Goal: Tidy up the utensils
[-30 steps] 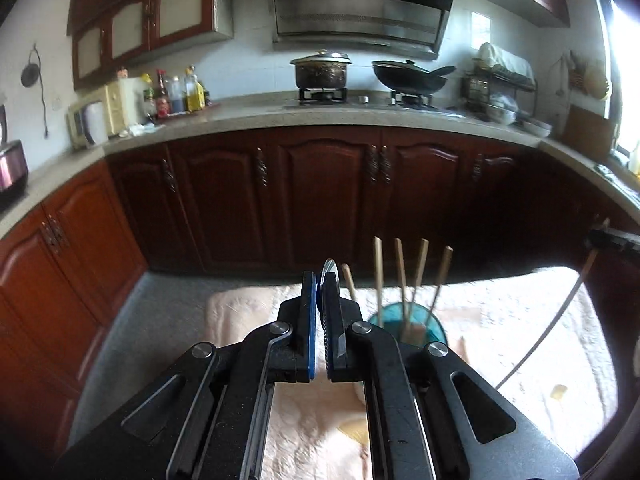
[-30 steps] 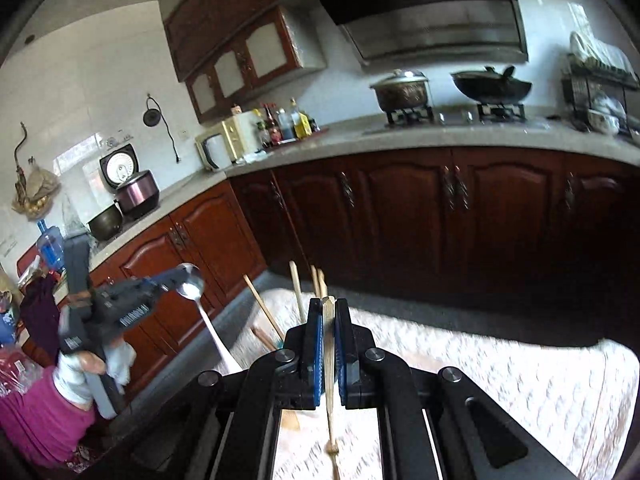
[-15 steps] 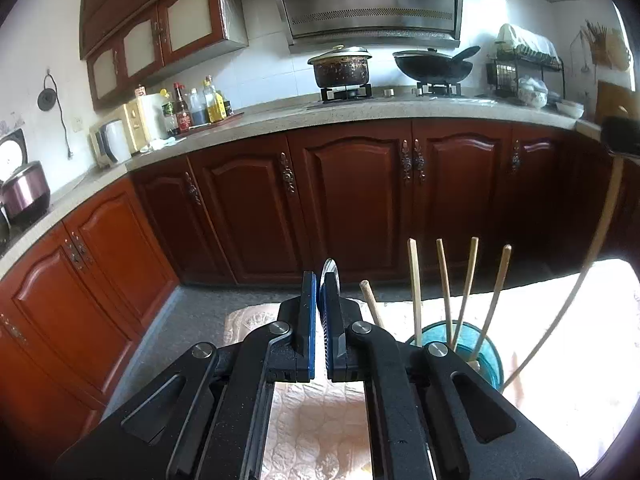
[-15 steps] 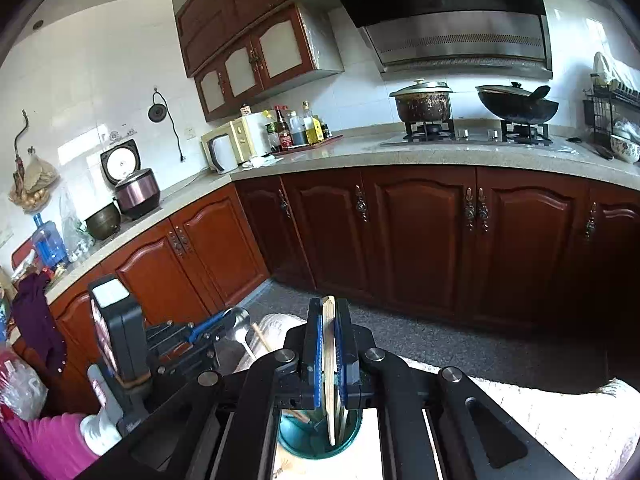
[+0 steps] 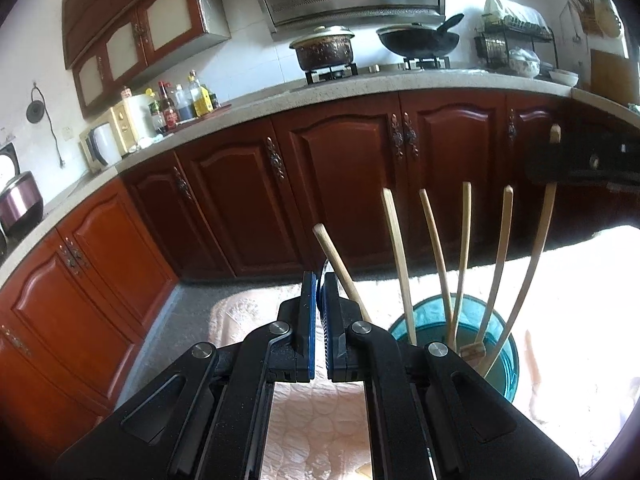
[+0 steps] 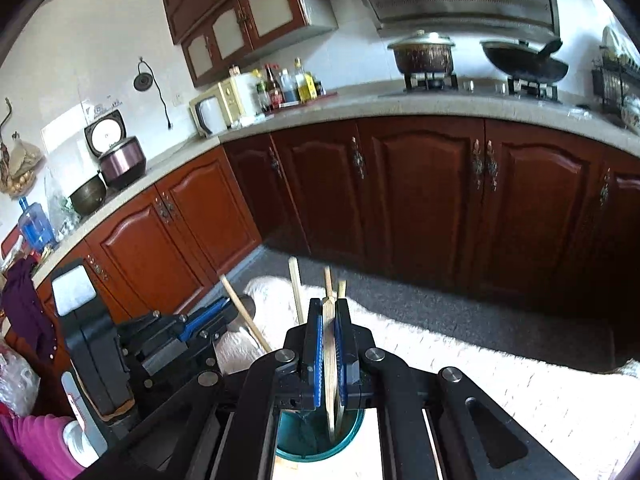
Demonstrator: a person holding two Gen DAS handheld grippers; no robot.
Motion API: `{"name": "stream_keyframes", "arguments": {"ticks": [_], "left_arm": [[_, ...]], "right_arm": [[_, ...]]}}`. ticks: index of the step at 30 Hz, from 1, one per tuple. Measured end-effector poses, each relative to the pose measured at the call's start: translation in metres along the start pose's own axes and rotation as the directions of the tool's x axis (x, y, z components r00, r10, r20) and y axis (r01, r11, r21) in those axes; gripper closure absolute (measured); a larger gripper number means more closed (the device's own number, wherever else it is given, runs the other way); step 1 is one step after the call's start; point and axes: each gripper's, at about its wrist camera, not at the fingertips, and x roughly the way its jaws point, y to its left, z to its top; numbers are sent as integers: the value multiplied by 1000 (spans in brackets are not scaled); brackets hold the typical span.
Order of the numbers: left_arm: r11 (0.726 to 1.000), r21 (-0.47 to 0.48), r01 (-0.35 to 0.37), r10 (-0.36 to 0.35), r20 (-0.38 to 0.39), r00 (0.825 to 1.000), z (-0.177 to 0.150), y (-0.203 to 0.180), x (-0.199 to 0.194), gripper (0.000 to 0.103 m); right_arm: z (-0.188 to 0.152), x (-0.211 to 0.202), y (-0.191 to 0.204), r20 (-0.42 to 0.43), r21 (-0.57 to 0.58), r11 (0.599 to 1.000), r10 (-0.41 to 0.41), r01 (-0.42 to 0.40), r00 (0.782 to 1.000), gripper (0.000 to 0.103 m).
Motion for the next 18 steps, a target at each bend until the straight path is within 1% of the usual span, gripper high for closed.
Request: {"name": "stream_keyframes", "arguments": {"ticks": [5,13,15,18], "left_arm": [[1000,-4,15,-15,-34,999,-6,-8,8,101],[999,-10,39,-40,-81,996,-15,-18,18,100],[998,-19,56,-58,-99,993,-16,-19,20,100],[998,-20,59,-61,-111,992,-17,-21,22,100]], "right_arm": [[-16,18,-10,-52,25,1000,3,-2,999,98],[-20,24,-27,-54,81,997,18,-14,998,98],[-21,26,-31,-64,95,995,14,-8,998,96],[-22,25,-32,-66,100,995,16,-9,998,87]]}}
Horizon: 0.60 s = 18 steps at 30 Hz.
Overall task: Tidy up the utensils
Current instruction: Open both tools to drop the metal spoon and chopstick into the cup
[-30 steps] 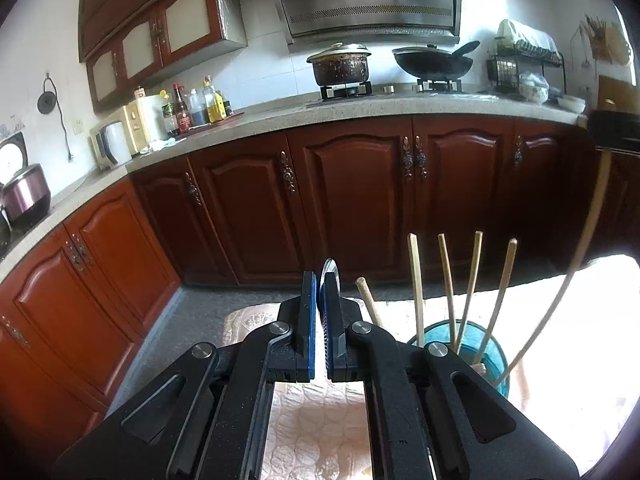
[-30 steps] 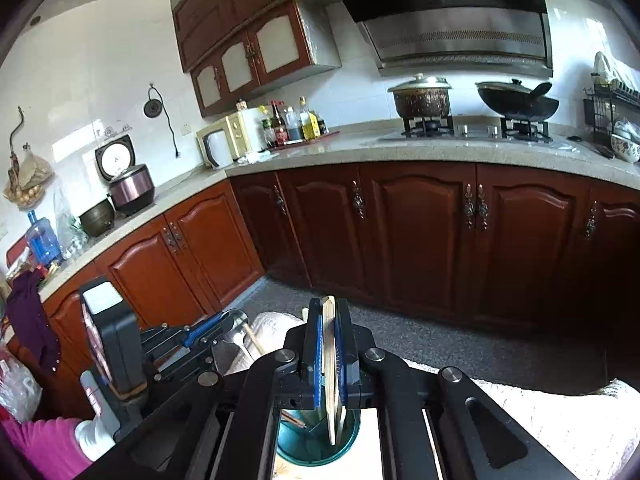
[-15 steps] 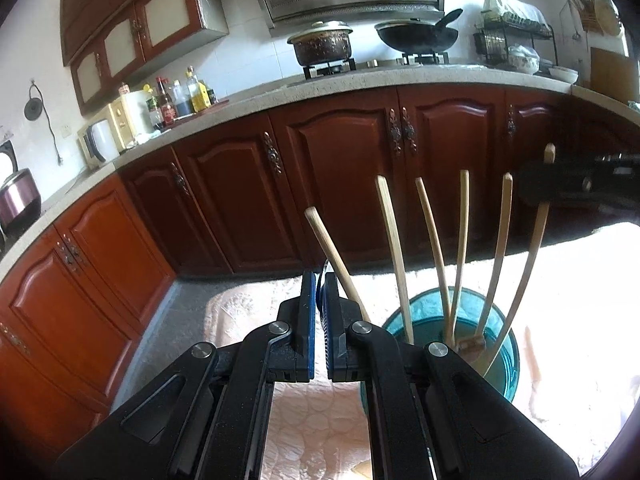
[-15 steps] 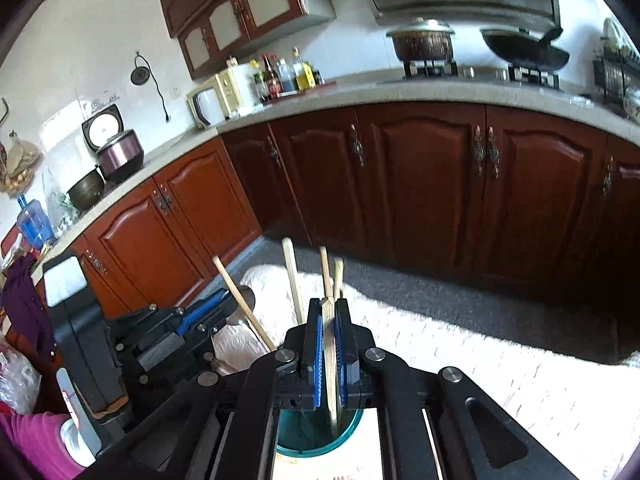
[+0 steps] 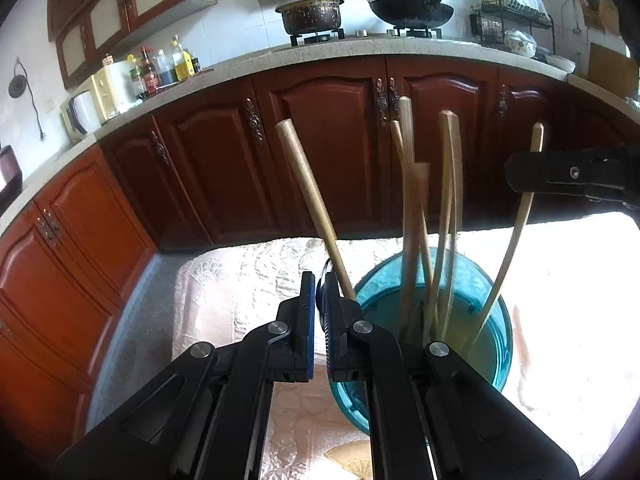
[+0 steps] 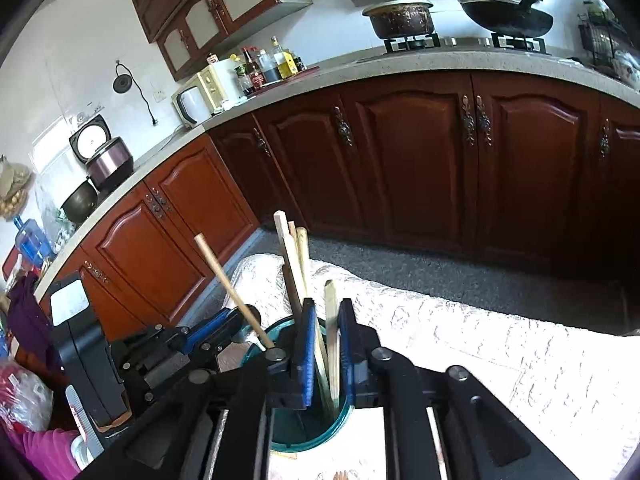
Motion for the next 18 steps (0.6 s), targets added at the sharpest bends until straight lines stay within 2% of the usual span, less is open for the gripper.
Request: {"name": "stream_keyframes", "arguments": {"ticks": [2,8,10,12,18], "left_arm": [[1000,0,5,-5,-1,1000,0,0,0,100],[1000,-11,13,-13,-15,1000,2,2,1,98],[1000,-19,18,-19,-25,1000,2,4,1,90],[999,-35,24,-25,-26,999,3,7,-1,76],[997,-73,27,-28,-15,999,4,17,-13,63]], "right_arm": [[0,-1,-1,0,3,1000,4,-4,1000,81],[-5,-5,-5,0,21,1000,0,0,1000,80],[-5,-8,-5,6,26,1000,4,-5,1000,79],[-6,-12,-5,11,26,1000,2,-2,1000,77],[-12,-20,-2,14,30,1000,2,-3,1000,77]]}}
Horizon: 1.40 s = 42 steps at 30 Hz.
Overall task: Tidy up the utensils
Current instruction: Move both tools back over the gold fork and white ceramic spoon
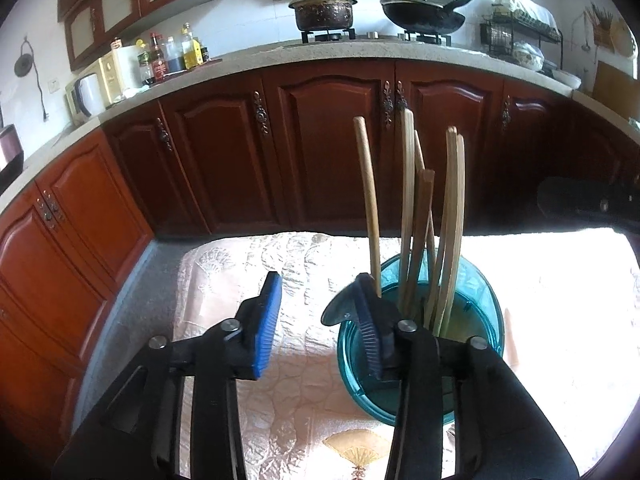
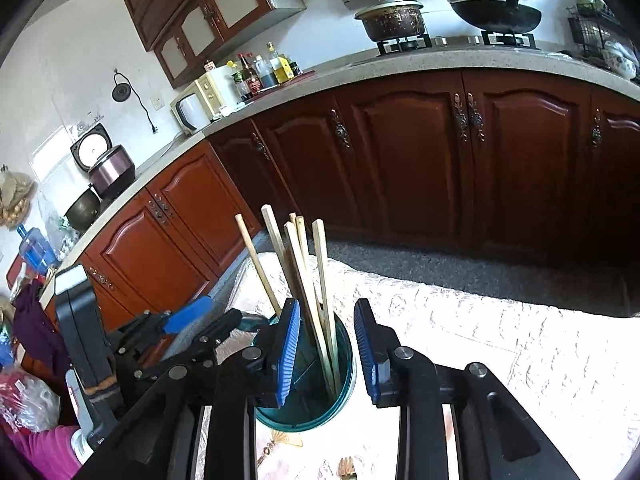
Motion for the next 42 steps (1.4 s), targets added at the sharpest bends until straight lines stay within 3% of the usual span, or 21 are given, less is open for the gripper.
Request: {"name": "stream_keyframes", "arguments": {"ticks": [5,15,24,31,36,38,42], "left_arm": [[999,-40,8,-7,20,1000,1,8,-15,53],[993,-111,50,-43,63,997,1,23,-55,43],[981,-130,141,-129,97,987,-4,25,-95,41],[922,-187,338,-334,52,941,-21,28,-109,41],[905,-186,381,-391,-14,920,-51,12,-99,41],[903,-190,386,-405,-75,911,-67,-1,-86,41],[880,-239,410,-456,-184,871,-95,-25,-56,41]], "right_arm": [[-5,-10,5,6,1,1000,1,-1,1000,76],[-20,-38,11,26,-11,1000,-11,11,1000,72],[-47,-61,1,24,13,999,-40,40,999,69],[-87,-70,-35,-38,65,993,-99,101,994,67],[-124,-58,-68,-129,130,982,-121,138,984,67],[-134,-49,-79,-159,157,978,-113,139,981,67],[-150,-32,-96,-206,186,970,-114,154,972,67]]}}
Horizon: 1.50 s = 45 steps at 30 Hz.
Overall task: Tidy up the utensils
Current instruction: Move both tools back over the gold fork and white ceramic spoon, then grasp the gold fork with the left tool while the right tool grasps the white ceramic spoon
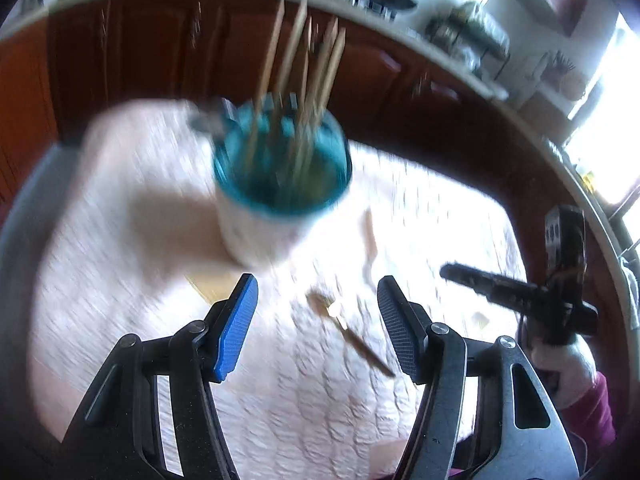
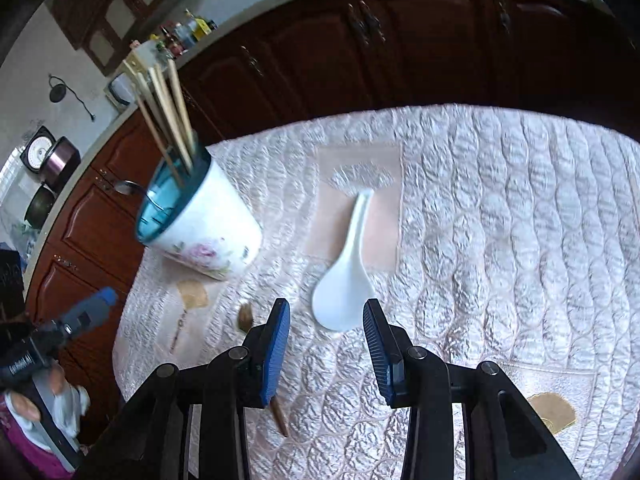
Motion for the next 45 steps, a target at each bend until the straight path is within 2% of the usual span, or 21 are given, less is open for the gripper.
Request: {"name": "stream_keyframes", "arguments": {"ticks": [7,10,29,34,39,45], "left_arm": [[999,-7,-50,49,-104,993,-22,-8,52,41],[997,12,-76,77,-111,991,-24,-14,60,41],[992,30,-126,129,-124,984,-19,-23,83,41],[993,18,-114,115,-139,984,-20,-23,87,41],[997,-54,-57,46,-181,982,-20,-16,96,41],[996,-89,-32,13,-206,978,-19,-13,108,41]], "right_arm": [[-6,11,-11,-28,16,1000,-3,4,1000,67],[-8,14,-14,-30,18,1000,-9,10,1000,67],[2,27,-10,-37,5,1000,-12,12,999,67],[8,33,-16,-37,10,1000,-11,12,999,66],[23,43,-28,-39,27,1000,4,-3,999,66],[43,59,-39,-50,29,999,19,-17,999,66]]}}
